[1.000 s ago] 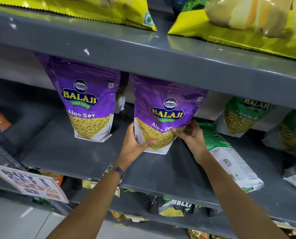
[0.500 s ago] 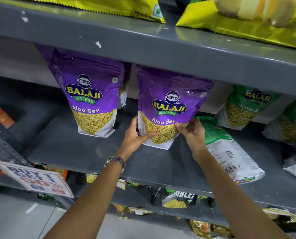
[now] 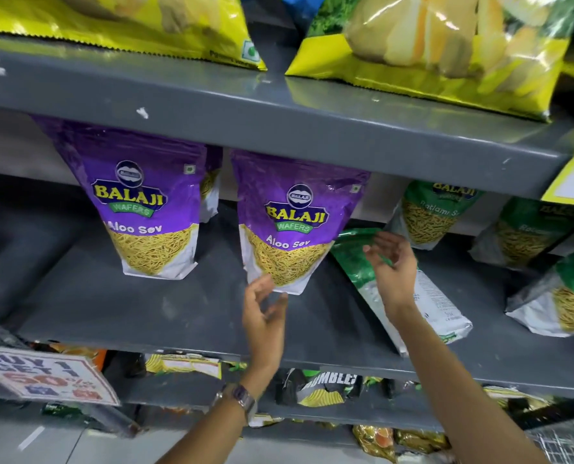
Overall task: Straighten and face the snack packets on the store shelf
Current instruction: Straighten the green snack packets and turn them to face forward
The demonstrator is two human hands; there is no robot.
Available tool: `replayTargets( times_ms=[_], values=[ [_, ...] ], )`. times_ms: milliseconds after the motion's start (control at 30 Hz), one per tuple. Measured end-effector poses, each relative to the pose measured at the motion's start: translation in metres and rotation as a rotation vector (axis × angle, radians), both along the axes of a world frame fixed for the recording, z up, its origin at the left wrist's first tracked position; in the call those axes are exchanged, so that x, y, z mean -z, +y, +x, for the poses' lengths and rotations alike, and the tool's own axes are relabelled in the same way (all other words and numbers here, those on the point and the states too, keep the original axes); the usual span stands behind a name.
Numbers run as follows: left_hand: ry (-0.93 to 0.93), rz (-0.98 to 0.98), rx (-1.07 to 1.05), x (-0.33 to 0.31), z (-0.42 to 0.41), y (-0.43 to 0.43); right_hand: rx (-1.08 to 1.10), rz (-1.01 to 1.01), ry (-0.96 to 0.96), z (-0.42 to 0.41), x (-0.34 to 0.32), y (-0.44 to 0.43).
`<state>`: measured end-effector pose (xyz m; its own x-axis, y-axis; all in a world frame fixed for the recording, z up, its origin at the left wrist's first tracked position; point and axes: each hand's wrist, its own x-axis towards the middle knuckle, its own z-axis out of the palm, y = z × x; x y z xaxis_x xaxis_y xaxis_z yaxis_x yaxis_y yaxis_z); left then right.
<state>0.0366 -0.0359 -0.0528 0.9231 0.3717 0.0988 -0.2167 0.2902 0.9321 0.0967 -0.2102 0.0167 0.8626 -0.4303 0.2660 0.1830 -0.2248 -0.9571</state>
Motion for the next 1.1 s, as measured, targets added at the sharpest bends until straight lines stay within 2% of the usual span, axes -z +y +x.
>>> replayTargets(
  times_ms=[100, 200, 267, 300, 400, 533, 700, 800, 933, 1100],
  values=[
    [0.21, 0.055, 0.284, -0.004, 0.005, -0.04, 0.165, -0.058, 0.046, -0.001, -0.007, -0.049],
    [0.49, 0.04, 0.584, -0.017, 0.017, -0.08, 0.246, -0.141, 0.397, 0.005, 0.005, -0.108],
    [0.604, -0.005, 0.621, -0.016, 0.026, -0.102, 0.159, -0.262, 0.66, 0.005, 0.018, -0.138],
    [0.64, -0.037, 0.616, -0.016, 0.031, -0.112, 0.062, -0.311, 0.728, 0.004, 0.025, -0.152],
    [0.672, -0.109, 0.574, -0.016, 0.042, -0.138, -0.126, -0.275, 0.788, -0.001, 0.031, -0.172],
    [0.574, -0.079, 0.479, -0.019, 0.042, -0.153, -0.322, -0.045, 0.8, -0.004, 0.029, -0.179],
    [0.453, 0.068, 0.453, -0.013, 0.026, -0.144, -0.452, -0.001, 0.73, -0.022, 0.032, -0.194],
    [0.32, 0.14, 0.431, -0.022, 0.022, -0.145, -0.531, 0.03, 0.625, -0.032, 0.028, -0.207],
    [0.138, 0.236, 0.468, -0.046, 0.035, -0.162, -0.432, 0.067, 0.438, -0.028, 0.022, -0.224],
    [0.035, 0.338, 0.443, -0.045, 0.06, -0.187, -0.259, 0.098, 0.28, -0.019, 0.028, -0.236]
  ],
)
